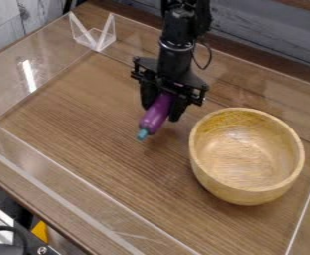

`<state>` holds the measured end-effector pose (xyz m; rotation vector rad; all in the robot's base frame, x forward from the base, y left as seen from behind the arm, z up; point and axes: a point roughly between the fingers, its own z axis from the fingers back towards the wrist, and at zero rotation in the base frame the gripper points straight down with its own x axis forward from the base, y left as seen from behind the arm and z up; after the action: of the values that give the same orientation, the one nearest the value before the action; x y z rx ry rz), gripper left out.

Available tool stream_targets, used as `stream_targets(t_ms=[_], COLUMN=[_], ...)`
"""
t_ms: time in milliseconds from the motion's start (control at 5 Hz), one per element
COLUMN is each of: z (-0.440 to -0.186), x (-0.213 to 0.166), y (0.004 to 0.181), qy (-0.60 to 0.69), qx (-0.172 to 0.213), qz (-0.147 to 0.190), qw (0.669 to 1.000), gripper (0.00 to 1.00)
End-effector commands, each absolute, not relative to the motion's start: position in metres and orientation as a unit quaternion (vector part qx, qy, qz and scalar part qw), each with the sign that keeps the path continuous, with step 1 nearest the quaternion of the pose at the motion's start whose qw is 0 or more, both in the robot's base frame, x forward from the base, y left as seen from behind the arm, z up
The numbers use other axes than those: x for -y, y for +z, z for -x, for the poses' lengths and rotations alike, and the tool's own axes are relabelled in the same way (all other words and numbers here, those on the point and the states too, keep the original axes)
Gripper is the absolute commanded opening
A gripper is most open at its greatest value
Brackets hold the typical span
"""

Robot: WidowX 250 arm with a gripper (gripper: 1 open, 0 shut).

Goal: Remove the purple eggplant from inside the brown bowl and put it on the table

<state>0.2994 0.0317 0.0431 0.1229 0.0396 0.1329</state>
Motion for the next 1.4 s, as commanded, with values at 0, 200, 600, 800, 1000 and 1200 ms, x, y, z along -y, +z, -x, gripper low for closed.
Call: stream_targets(t_ms=[0, 200, 600, 800, 1000, 1200], z=[-0.317, -0.325, -0.338, -0.334, -0.331, -0.327], x=[-0.028, -0.023, -0.023, -0.026, -0.029, -0.032], y=[0.054, 0.049, 0.040, 0.036, 0.032, 0.029], qy=[0.057, 0.047, 0.109, 0.108, 0.108, 0.108], qx=[0.012, 0.013, 0.006, 0.004, 0.001, -0.001], qz=[-0.065, -0.066, -0.070, -0.072, -0.075, -0.077], qw=[0.996, 0.997, 0.992, 0.991, 0.991, 0.991], gripper=[0.00, 0.00, 0.00, 0.00, 0.00, 0.00])
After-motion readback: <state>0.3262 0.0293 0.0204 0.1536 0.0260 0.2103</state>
